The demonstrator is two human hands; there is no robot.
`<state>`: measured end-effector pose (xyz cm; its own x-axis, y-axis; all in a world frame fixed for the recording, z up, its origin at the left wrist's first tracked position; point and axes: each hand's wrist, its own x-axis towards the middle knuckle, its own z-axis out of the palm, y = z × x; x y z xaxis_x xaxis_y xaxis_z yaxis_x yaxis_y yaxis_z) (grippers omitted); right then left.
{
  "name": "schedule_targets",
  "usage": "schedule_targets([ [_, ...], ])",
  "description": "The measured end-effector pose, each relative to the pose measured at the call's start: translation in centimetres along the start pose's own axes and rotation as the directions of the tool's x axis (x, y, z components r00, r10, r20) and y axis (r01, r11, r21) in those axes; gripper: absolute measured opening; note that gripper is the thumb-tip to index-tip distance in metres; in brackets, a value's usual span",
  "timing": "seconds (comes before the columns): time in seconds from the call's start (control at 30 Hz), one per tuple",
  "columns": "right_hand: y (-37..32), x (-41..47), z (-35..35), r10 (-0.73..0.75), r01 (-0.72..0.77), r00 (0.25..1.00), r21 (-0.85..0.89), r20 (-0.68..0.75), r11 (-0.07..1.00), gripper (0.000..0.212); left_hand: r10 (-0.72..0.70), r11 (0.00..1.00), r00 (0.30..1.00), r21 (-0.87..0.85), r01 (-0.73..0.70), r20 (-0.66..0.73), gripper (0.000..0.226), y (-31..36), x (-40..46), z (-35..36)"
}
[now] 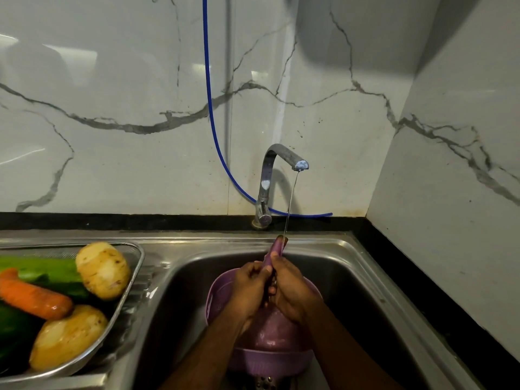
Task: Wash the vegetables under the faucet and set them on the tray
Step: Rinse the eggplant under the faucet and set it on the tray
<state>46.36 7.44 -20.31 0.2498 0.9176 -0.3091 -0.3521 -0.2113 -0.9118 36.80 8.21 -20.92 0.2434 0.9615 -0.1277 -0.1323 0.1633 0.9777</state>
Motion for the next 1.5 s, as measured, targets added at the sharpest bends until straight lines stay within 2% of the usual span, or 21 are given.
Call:
schedule_targets([
  [0.07,0.1,0.1,0.3,-0.034,0.034,0.999,0.006,-0.035,0.999,0.040,0.034,0.999,0.999,0.012,-0.034,-0.021,0.008,0.0,0.0,0.0],
  [0.13,-0.1,0.2,0.3,-0.031,0.031,0.998,0.014,-0.056,0.999,0.040,0.072,0.997,0.997,0.025,-0.071,-0.039,0.015,0.1,-0.1,0.0],
  [0.23,-0.7,0.0,0.2,0.005,-0.002,0.999,0.088,-0.033,0.996,0.037,0.144,0.980,0.989,0.143,-0.137,-0.038,0.028,-0.2,0.1,-0.3],
  [0.33,-0.9,-0.2,0.0,-0.022,0.027,0.998,0.077,-0.058,0.997,0.027,0.165,0.961,0.986,0.232,-0.153,-0.034,0.027,-0.6,0.3,-0.4],
  [0.4,-0.9,-0.1,-0.3,-0.021,0.028,0.997,0.081,-0.078,0.996,0.026,0.069,0.984,0.997,0.164,-0.072,0.020,0.006,-0.4,0.2,-0.2],
  [0.47,-1.0,-0.1,-0.5,0.010,-0.004,0.998,0.090,-0.068,0.996,0.033,-0.119,0.992,0.981,-0.017,0.123,0.152,0.023,0.0,-0.1,-0.2],
  [0.53,-1.1,-0.1,-0.8,0.048,-0.045,0.999,0.133,-0.022,0.990,0.038,-0.232,0.943,0.939,-0.176,0.281,0.253,0.038,0.3,0.0,-0.2],
  [0.63,-1.2,-0.7,-1.0,0.071,-0.089,0.993,0.199,0.097,0.976,0.032,-0.274,0.890,0.903,-0.268,0.368,0.329,0.050,0.7,-0.1,-0.1],
  [0.7,-1.4,-1.0,-1.2,0.075,-0.107,0.983,0.193,0.169,0.975,0.037,-0.277,0.877,0.894,-0.286,0.385,0.353,0.051,0.9,-0.3,-0.1],
  [0.8,-1.6,-0.9,-1.2,0.038,-0.079,0.986,0.252,0.163,0.965,0.030,-0.293,0.885,0.895,-0.258,0.387,0.337,0.054,0.7,0.0,-0.4],
  [0.87,-1.4,-0.5,-1.0,0.046,-0.061,0.997,0.256,0.067,0.965,0.031,-0.290,0.920,0.914,-0.181,0.348,0.284,0.052,0.2,0.3,-0.4],
  [0.97,-0.9,0.0,-0.6,0.054,-0.045,0.997,0.177,-0.046,0.983,0.027,-0.223,0.972,0.953,-0.032,0.235,0.206,0.032,-0.4,0.4,-0.2],
  [1.1,-0.3,0.3,-0.7,0.086,-0.082,0.995,0.091,-0.045,0.993,0.026,-0.007,0.988,0.989,0.156,-0.017,0.150,0.011,-1.4,0.7,-0.8],
  [1.23,0.2,0.0,0.0,0.102,-0.102,0.995,-0.049,-0.004,0.994,0.033,0.216,0.922,0.976,0.337,-0.190,-0.040,0.026,-1.3,0.8,-0.6],
  [1.3,0.2,0.0,-0.1,0.097,-0.100,0.995,-0.090,-0.036,0.991,0.033,0.286,0.905,0.954,0.355,-0.236,-0.094,0.031,-1.4,1.0,-0.5],
  [1.4,-0.1,0.4,-0.3,0.018,-0.030,0.995,-0.126,-0.094,0.992,0.038,0.317,0.898,0.942,0.355,-0.261,-0.108,0.034,-0.9,1.1,-0.7],
  [1.5,0.0,0.3,-0.3,-0.027,0.017,0.995,-0.107,-0.092,0.994,0.032,0.311,0.901,0.945,0.350,-0.258,-0.104,0.033,-1.3,1.0,-0.8],
])
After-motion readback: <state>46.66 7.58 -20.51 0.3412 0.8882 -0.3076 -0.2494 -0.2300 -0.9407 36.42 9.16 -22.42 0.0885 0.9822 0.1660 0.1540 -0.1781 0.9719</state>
